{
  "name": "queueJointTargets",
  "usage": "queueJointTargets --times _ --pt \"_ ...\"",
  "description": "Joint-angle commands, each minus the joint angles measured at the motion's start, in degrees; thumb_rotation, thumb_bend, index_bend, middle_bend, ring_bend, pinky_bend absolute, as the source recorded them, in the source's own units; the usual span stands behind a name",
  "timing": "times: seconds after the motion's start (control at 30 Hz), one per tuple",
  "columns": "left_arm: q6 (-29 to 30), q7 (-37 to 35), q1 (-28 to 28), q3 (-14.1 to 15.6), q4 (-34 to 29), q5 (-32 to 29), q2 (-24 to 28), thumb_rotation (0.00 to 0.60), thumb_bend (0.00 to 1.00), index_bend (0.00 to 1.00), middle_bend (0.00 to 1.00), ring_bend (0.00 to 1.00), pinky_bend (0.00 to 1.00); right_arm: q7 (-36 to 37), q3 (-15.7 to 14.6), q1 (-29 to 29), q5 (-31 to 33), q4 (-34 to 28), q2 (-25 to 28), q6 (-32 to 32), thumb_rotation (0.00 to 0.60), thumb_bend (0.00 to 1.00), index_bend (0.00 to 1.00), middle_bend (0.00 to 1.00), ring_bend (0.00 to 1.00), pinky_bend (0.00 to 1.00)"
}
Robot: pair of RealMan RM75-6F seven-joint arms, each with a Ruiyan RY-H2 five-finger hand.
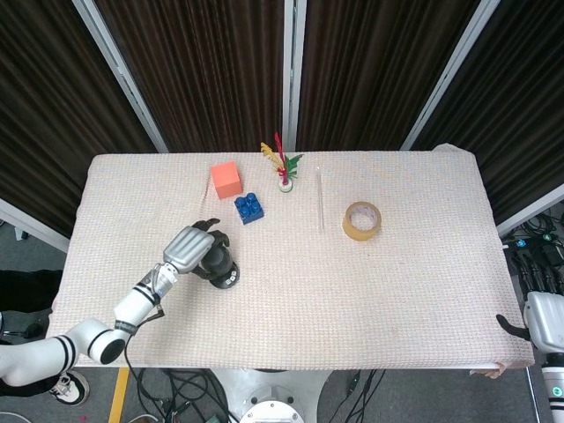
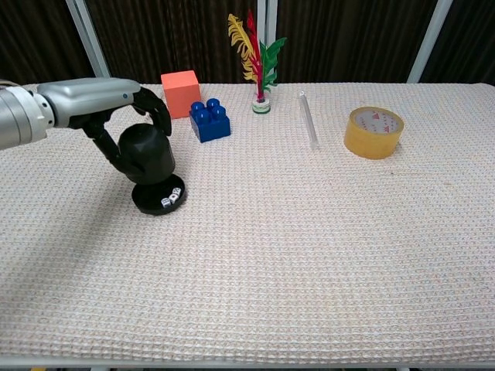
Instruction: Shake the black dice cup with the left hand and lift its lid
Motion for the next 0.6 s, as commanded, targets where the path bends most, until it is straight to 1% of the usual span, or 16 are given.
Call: queueJointTargets --times 0.03,0.13,0.17,0.2,0.27,0.3,0.33,0.4,0.47,0.6 --pt "0.37 1.99 0.06 -0.98 0.28 -1.93 0.94 0.6 0.14 0.36 0.39 0.11 0.2 0.01 0.04 -0.01 -0.02 -0.04 0.04 0.07 0.6 0.09 0.0 0.0 0.0 0.0" --pt "-0.58 2.95 0.2 -1.21 0.8 -4.12 1.66 0.6 0.15 0.36 0.38 0.11 0.2 0.0 0.07 0.01 0.02 -0.07 0.06 0.06 0.6 0.09 0.0 0.0 0.0 0.0" --pt "-0.89 3.1 0.27 -1.14 0.98 -4.61 1.83 0.6 0.15 0.35 0.36 0.1 0.2 -0.03 0.05 0.02 0.03 -0.1 0.07 0.01 0.6 0.09 0.0 0.0 0.0 0.0" --pt "-1.41 3.1 0.33 -0.97 1.12 -5.05 1.97 0.6 0.14 0.32 0.29 0.09 0.2 -0.07 0.05 0.05 0.03 -0.14 0.09 -0.04 0.6 0.09 0.0 0.0 0.0 0.0" --pt "-1.73 3.19 0.51 -0.7 1.8 -5.47 2.1 0.6 0.11 0.25 0.09 0.03 0.19 -0.25 0.02 0.08 0.03 -0.27 0.13 -0.1 0.6 0.09 0.0 0.0 0.0 0.0" --pt "-1.58 2.85 0.65 -0.74 2.12 -5.53 1.97 0.6 0.1 0.21 0.03 0.01 0.19 -0.32 0.04 0.1 0.04 -0.35 0.16 -0.11 0.6 0.09 0.0 0.0 0.0 0.0" --pt "-1.64 2.17 0.78 -0.78 2.46 -5.59 1.87 0.6 0.1 0.18 0.0 0.0 0.19 -0.38 0.04 0.09 0.04 -0.43 0.19 -0.07 0.6 0.09 0.0 0.0 0.0 0.0" --pt "-1.79 1.2 0.86 -0.72 2.68 -5.28 1.9 0.6 0.09 0.14 0.0 0.0 0.19 -0.47 0.06 0.06 0.06 -0.5 0.21 0.02 0.6 0.09 0.0 0.0 0.0 0.0" --pt "-1.76 0.26 0.9 -0.55 2.66 -4.48 2.06 0.6 0.08 0.12 0.0 0.0 0.18 -0.53 0.08 0.03 0.07 -0.59 0.22 0.1 0.6 0.09 0.0 0.0 0.0 0.0" --pt "-0.74 -0.72 1.13 -0.7 2.3 -3.44 2.47 0.6 0.06 0.11 0.0 0.0 0.16 -0.55 -0.02 -0.03 -0.08 -0.67 0.23 0.19 0.6 0.09 0.0 0.0 0.0 0.0"
